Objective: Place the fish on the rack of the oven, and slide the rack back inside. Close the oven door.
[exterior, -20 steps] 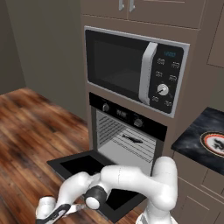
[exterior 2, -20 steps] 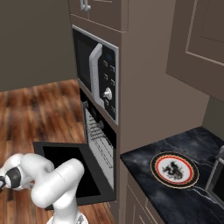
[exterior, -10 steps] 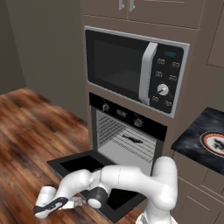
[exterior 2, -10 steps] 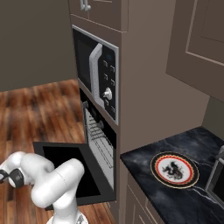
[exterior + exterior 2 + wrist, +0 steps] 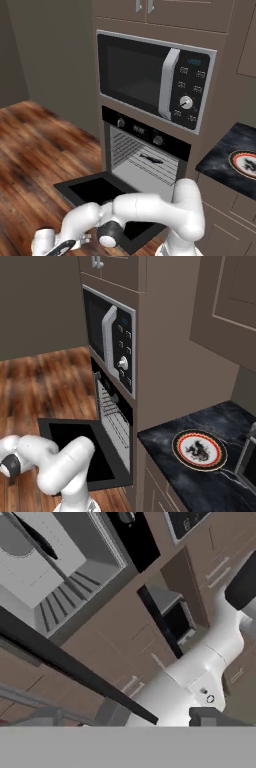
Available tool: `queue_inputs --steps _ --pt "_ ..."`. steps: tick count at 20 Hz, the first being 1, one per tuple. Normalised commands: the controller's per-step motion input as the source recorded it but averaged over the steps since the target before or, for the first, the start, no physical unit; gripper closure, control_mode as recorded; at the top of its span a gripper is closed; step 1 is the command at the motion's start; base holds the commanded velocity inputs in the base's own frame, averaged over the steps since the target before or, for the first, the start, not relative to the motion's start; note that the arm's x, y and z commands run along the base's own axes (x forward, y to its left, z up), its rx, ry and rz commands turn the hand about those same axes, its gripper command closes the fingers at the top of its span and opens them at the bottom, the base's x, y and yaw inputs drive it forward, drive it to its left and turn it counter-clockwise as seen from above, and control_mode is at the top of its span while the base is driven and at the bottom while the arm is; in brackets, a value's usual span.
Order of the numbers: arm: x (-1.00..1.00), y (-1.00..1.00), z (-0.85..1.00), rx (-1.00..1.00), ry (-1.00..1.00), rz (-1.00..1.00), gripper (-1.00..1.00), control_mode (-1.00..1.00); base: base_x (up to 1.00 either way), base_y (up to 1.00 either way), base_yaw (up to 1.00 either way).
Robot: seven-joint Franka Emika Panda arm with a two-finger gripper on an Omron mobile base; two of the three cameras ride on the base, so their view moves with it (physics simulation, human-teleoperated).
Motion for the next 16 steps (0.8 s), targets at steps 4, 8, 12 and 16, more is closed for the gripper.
queue_inputs --steps 4,8,12,16 --pt "0.00 0.97 -0.11 -0.25 0.00 0.23 -1.00 -1.00 0.00 0.00 0.00" --pt "0.39 0.95 -0.40 -0.30 0.09 0.11 -1.00 -1.00 0.00 0.00 0.00" --pt "0.54 0.86 -0.73 -0.36 0.12 0.05 -1.00 -1.00 0.00 0.00 0.00" --pt "0.49 0.67 -0.92 -0.40 0.05 0.01 -1.00 -1.00 0.00 0.00 0.00"
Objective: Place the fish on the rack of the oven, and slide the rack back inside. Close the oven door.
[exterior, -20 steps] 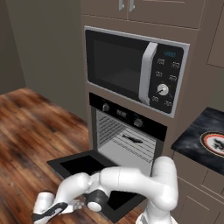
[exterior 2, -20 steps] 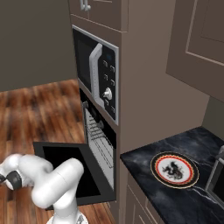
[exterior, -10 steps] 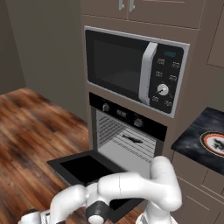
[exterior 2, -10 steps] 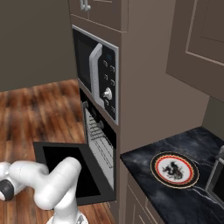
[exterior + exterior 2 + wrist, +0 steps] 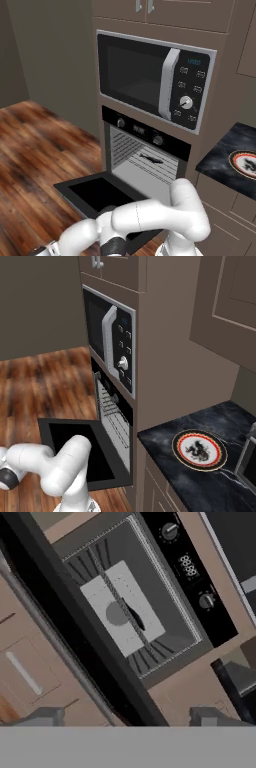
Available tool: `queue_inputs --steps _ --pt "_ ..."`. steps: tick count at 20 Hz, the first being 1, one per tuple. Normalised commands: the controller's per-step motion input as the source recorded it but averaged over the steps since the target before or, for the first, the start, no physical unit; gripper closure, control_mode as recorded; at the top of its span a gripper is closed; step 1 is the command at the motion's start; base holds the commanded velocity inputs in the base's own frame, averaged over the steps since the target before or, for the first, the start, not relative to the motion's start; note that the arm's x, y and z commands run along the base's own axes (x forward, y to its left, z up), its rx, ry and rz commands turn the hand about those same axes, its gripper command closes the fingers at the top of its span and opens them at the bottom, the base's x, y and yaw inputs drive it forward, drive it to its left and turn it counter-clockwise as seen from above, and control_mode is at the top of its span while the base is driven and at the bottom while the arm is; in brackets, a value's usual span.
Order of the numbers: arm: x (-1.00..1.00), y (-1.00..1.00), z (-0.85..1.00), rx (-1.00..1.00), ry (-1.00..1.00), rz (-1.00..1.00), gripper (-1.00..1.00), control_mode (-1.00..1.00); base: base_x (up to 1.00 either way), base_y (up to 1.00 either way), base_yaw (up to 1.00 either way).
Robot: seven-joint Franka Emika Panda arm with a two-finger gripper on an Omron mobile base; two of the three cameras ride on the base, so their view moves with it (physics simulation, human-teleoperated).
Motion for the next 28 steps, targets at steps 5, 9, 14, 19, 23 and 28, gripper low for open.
queue_inputs --steps 5,9,14,19,23,28 --pt "0.33 0.47 -1.00 -0.41 0.00 0.00 -1.00 -1.00 0.00 0.00 0.00" --pt "0.21 0.37 -0.98 -0.37 0.00 0.00 -1.00 -1.00 0.00 0.00 0.00" --pt "0.23 0.42 -0.81 -0.33 0.00 -0.01 -1.00 -1.00 0.00 0.00 0.00" --pt "0.22 0.29 -0.60 -0.33 -0.07 -0.10 -1.00 -1.00 0.00 0.00 0.00" --pt "0.18 0.24 -0.57 -0.34 -0.09 -0.18 -1.00 -1.00 0.00 0.00 0.00" --pt "0.16 0.22 -0.63 -0.35 -0.10 -0.20 -1.00 -1.00 0.00 0.00 0.00"
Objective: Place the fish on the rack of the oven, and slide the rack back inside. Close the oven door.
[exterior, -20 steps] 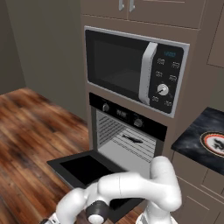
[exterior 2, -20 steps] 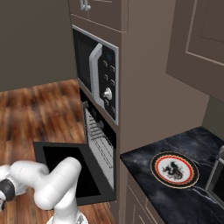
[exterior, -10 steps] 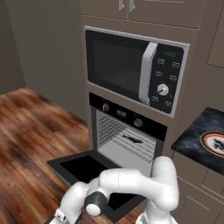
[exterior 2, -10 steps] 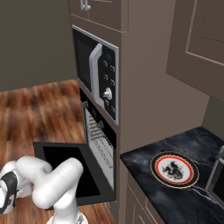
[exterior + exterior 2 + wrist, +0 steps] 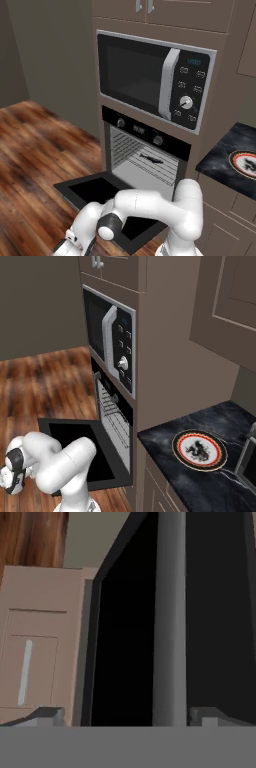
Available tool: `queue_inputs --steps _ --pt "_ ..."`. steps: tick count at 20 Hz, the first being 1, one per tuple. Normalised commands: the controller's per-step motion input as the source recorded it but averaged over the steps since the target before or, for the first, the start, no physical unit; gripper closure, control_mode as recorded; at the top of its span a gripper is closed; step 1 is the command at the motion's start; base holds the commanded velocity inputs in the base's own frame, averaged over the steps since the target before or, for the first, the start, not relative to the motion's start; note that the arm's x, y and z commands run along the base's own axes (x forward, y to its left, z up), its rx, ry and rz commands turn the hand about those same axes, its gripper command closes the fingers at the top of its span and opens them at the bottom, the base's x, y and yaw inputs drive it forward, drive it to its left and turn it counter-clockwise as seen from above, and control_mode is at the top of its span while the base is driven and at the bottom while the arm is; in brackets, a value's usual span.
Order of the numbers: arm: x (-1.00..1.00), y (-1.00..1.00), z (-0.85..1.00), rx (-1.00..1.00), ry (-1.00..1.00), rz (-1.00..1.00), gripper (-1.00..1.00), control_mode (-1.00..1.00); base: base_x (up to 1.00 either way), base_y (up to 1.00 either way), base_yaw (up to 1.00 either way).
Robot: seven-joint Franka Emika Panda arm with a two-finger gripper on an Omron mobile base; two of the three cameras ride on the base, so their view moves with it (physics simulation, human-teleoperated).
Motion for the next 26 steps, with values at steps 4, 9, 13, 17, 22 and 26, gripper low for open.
queue_inputs --steps 4,9,13,17,22,26 --pt "0.11 0.19 -0.72 -0.36 -0.11 -0.21 -1.00 -1.00 0.00 0.00 0.00" --pt "0.00 0.11 -0.58 -0.41 -0.23 -0.26 -1.00 -1.00 0.00 0.00 0.00" --pt "0.00 0.02 -0.18 -0.42 -0.38 -0.30 -1.00 -1.00 0.00 0.00 0.00" --pt "0.00 0.00 0.00 -0.43 -0.46 -0.35 -1.00 -1.00 0.00 0.00 0.00" --pt "0.00 0.00 0.00 -0.41 -0.53 -0.38 -1.00 -1.00 0.00 0.00 0.00" --pt "0.00 0.00 0.02 -0.40 -0.53 -0.39 -1.00 -1.00 0.00 0.00 0.00"
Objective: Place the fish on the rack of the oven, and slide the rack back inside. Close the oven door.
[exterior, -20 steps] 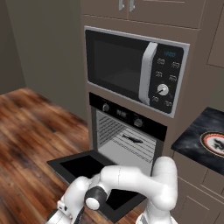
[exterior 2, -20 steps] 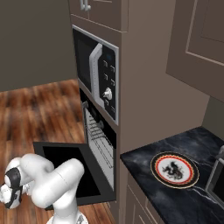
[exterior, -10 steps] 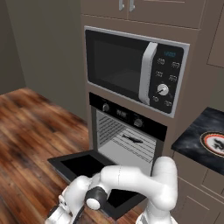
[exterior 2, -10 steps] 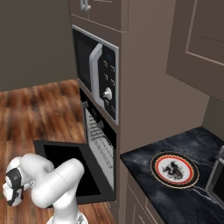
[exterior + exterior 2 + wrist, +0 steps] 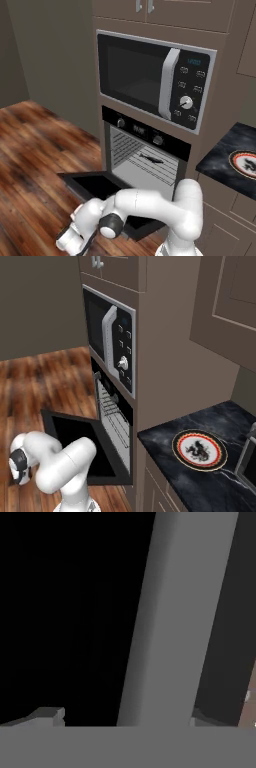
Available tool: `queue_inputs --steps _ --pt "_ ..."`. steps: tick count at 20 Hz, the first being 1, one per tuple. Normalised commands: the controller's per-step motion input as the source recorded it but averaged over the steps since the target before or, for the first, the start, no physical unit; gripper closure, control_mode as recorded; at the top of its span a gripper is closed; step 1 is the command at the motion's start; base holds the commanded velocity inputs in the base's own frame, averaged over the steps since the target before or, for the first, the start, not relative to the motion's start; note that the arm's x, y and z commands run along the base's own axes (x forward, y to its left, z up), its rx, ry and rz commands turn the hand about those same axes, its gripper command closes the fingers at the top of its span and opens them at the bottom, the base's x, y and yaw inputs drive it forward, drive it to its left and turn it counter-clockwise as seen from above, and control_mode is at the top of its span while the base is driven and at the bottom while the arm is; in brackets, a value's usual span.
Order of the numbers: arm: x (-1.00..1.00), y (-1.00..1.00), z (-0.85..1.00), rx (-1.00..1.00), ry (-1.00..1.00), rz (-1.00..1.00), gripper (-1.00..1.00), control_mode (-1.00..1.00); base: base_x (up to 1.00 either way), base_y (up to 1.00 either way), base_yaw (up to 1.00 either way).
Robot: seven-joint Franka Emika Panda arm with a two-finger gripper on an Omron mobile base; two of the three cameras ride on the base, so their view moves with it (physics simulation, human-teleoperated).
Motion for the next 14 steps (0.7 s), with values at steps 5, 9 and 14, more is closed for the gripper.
queue_inputs --steps 5,9,14 --pt "0.00 -0.18 0.12 -0.37 -0.45 -0.37 -1.00 -1.00 0.00 0.00 0.00" --pt "0.00 -0.46 0.40 -0.26 -0.37 -0.26 -1.00 -1.00 0.00 0.00 0.00" --pt "0.00 -0.63 0.62 -0.18 -0.33 -0.16 -1.00 -1.00 0.00 0.00 0.00"
